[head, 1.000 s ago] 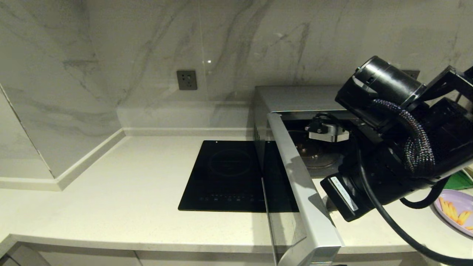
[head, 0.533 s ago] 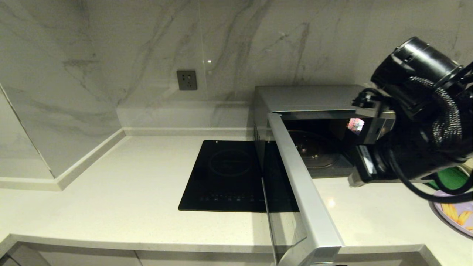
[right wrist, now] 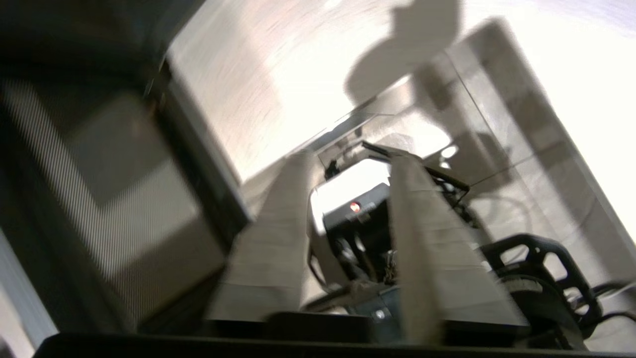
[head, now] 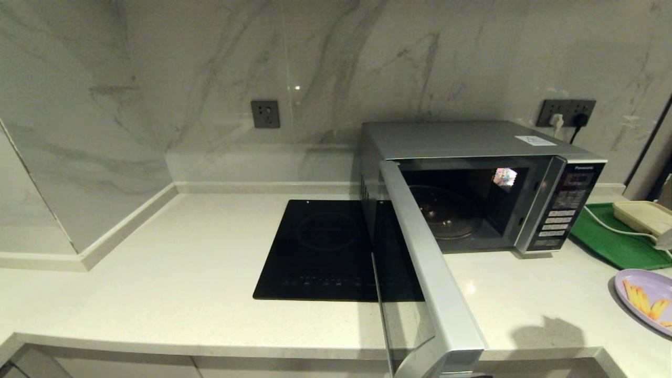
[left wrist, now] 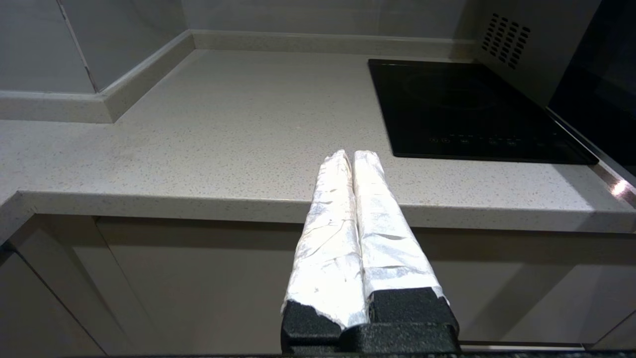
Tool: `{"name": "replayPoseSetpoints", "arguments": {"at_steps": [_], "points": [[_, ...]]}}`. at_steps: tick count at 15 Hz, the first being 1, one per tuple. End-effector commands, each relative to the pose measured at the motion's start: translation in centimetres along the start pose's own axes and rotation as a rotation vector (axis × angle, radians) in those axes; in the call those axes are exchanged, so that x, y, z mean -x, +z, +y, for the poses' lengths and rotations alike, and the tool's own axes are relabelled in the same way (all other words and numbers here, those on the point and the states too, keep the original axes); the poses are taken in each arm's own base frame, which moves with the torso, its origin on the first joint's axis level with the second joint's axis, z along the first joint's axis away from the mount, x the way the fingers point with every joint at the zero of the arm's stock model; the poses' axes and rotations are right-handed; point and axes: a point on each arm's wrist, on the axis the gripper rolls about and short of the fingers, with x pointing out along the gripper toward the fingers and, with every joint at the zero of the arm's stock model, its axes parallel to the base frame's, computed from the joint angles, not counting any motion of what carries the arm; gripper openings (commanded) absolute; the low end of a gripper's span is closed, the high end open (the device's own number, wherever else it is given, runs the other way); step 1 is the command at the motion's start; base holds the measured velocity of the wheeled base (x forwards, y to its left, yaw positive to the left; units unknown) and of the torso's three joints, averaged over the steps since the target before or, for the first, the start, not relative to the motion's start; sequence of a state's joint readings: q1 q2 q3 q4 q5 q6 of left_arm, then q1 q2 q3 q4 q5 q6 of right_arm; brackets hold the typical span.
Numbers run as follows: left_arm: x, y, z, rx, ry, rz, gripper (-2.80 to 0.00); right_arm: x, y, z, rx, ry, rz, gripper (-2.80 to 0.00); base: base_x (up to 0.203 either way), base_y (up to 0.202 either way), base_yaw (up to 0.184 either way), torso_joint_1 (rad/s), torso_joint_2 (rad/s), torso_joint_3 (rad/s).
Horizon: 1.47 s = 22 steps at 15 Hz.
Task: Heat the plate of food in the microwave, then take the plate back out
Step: Put the plate in the microwave oven
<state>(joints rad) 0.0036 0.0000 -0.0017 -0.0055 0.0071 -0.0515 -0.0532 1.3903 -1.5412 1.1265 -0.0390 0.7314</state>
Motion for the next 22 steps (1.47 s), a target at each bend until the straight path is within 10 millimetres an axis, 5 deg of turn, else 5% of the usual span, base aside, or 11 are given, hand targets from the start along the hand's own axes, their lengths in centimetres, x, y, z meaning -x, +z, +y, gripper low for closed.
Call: {"name": "replayPoseSetpoints", "arguments": {"at_steps": [1,6,11,22], "points": [[0.0,0.0,0.0,0.001,0.001,0.0,-2.8,0.1,0.9,-4.5,-0.17,-0.088,-0.06,0.0,0.0,0.0,0.0,0.0,0.0,0.0],[0.0,0.0,0.0,0.001,0.0,-0.001,-2.8,-6.1,5.7,-10.9,-0.353,-0.194,0.068,0.0,0.0,0.0,0.0,0.0,0.0,0.0],[0.0,0.0,0.0,0.001,0.001,-0.001,-2.8,-10.6,9.1,-13.4,-0.397,-0.27,0.056,0.0,0.0,0.0,0.0,0.0,0.0,0.0],[0.0,0.0,0.0,0.001,0.001,-0.001,-2.8,-18.9,13.6,-26.0,-0.615,-0.48,0.066,0.0,0.0,0.0,0.0,0.0,0.0,0.0]]}}
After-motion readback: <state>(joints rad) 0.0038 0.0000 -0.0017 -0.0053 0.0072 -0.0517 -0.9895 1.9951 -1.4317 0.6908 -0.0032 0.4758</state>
